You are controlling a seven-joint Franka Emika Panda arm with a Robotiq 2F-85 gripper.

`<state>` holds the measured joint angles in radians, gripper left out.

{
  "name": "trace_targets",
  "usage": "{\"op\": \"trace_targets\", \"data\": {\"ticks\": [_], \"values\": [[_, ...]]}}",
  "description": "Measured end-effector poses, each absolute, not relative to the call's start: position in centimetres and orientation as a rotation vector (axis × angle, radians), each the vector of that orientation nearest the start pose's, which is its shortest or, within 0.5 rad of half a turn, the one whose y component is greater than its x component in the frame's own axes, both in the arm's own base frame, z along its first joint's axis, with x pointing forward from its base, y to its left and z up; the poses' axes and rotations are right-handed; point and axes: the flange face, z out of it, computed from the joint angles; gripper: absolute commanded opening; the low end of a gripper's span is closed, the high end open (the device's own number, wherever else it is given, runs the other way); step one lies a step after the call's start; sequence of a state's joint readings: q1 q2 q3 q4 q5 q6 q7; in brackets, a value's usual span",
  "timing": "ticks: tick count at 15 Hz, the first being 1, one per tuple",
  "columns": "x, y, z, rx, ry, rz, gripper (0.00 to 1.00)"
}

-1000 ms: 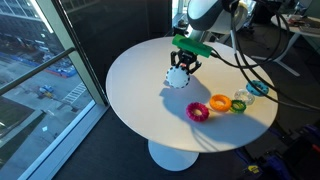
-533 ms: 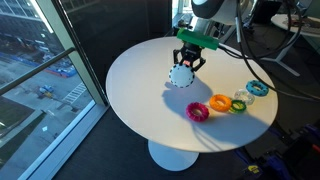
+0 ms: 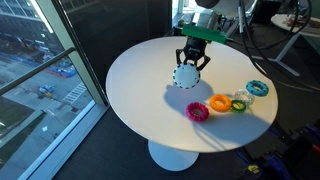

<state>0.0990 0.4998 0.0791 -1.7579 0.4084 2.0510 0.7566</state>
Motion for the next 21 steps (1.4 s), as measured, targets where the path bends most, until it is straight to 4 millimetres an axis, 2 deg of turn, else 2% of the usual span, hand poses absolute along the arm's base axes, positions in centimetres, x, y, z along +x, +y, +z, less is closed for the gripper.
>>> {"op": "trace_targets", "data": {"ticks": [12,21], "values": [[61.7,12.9,28.1,-2.656,0.992,0.687,0.15],[62.5,12.3,28.6,-2.663,1.011,0.591,0.15]]}}
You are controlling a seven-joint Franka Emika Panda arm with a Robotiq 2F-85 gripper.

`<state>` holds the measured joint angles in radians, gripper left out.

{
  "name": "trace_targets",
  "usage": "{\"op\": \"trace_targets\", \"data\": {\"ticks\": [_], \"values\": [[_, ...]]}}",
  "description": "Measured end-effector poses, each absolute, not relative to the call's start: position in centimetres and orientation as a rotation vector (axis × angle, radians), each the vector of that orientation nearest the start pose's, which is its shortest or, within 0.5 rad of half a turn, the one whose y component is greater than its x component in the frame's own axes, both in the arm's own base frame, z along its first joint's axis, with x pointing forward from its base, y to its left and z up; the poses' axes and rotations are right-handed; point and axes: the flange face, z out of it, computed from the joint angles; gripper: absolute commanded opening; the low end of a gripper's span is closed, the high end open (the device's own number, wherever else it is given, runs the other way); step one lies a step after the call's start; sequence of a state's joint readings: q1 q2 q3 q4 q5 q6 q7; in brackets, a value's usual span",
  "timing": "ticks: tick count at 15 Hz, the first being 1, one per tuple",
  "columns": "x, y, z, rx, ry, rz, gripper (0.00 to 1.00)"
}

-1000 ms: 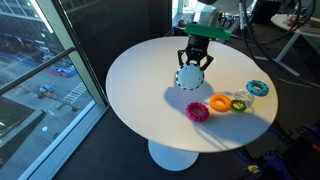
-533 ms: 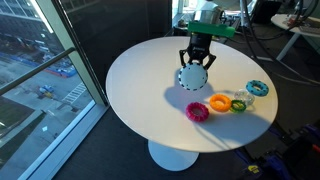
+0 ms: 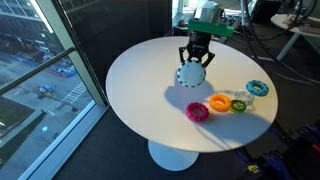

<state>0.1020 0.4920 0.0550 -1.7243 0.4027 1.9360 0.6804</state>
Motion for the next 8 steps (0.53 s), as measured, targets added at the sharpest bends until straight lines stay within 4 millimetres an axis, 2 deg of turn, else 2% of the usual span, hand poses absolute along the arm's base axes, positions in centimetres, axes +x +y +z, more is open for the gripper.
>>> {"op": "trace_targets", "data": {"ticks": [8], "values": [[64.1,11.7,28.7,-2.736,1.019,0.334,0.15]]}}
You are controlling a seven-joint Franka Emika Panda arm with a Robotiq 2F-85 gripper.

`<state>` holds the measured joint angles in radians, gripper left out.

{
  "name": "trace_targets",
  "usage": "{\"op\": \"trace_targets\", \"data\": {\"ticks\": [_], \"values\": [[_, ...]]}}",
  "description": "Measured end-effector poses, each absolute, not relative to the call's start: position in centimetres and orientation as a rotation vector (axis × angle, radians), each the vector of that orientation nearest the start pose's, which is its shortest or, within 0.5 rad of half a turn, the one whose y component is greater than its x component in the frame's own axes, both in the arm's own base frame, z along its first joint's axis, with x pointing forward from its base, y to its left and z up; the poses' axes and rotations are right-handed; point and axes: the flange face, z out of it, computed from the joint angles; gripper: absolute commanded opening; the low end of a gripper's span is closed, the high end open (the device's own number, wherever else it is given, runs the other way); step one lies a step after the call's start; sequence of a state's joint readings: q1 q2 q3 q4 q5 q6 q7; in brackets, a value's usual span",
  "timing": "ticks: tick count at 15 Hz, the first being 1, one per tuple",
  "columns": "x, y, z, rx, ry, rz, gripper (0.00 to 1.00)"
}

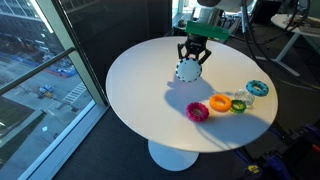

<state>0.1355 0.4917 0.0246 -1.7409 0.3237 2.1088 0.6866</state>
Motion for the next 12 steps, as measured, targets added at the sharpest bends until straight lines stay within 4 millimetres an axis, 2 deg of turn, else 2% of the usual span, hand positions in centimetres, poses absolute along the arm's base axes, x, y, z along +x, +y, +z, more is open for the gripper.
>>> {"op": "trace_targets", "data": {"ticks": [12], "values": [[65.6,10.2,28.7,-2.813,1.143,-0.164,0.15]]}}
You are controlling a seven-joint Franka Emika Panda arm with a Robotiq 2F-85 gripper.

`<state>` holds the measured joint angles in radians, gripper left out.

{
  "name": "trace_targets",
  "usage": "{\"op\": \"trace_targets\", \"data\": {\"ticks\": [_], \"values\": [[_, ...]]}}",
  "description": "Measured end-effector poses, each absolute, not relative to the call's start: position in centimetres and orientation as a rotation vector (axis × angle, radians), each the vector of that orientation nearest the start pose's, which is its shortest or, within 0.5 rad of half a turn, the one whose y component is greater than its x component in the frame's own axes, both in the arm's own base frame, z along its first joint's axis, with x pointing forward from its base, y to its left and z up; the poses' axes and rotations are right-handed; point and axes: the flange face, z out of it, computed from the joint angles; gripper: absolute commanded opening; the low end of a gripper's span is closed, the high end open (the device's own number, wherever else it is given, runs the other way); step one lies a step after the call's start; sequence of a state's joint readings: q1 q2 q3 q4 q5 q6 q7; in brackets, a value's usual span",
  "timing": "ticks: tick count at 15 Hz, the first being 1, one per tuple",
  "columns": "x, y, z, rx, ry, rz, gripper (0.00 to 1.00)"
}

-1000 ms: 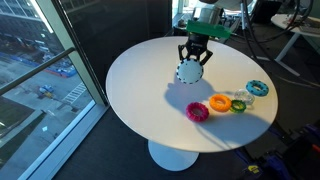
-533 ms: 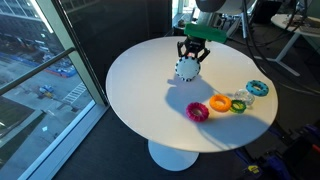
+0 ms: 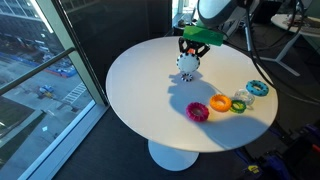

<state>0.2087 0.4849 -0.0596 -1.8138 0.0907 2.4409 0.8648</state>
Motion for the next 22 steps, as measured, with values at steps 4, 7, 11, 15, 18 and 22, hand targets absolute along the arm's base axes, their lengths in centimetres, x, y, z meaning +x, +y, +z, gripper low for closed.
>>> {"op": "trace_targets", "data": {"ticks": [4,7,11,15,18,22], "values": [[65.8,9.6,28.6,-2.828,1.196,-0.308,0.15],[65.7,9.3,28.5,-2.842,1.227,-0.391,0.15],[65.3,9.3,27.8,-2.872,1.243,-0.425,0.15],[64.5,9.1,26.7,-2.895,1.248,-0.39,0.15],[63.7,8.9,25.6,-2.914,1.257,-0.353,0.15],[62.8,8.7,24.4,-2.945,1.274,-0.282,0.15]]}}
